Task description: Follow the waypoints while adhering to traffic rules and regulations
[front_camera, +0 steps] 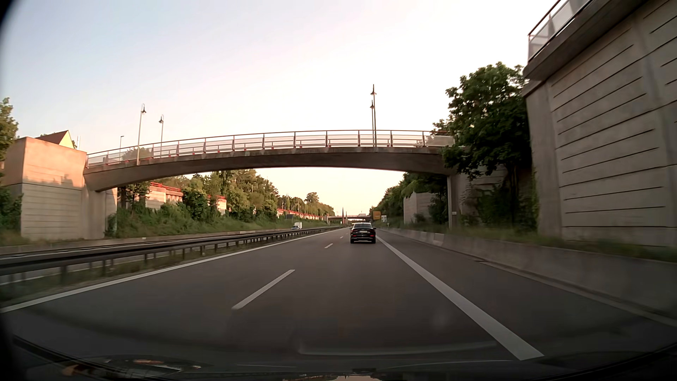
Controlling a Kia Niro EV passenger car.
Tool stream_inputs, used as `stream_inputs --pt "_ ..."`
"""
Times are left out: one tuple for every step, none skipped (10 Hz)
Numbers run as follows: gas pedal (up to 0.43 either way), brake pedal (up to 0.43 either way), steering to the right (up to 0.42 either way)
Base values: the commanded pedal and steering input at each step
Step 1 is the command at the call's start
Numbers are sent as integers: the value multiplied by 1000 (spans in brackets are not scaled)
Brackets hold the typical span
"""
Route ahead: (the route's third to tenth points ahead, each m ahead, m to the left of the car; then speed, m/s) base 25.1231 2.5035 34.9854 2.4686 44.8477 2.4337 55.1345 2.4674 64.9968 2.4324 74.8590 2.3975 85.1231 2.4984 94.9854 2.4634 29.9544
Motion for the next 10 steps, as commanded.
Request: stream_inputs --pt "311 18 0" --pt "311 18 -1" --pt "311 18 -1" --pt "311 18 -1" --pt "311 12 -1" --pt "311 18 -1" --pt "311 18 -1" --pt "311 18 -1" --pt "311 18 -1" --pt "311 18 -1"
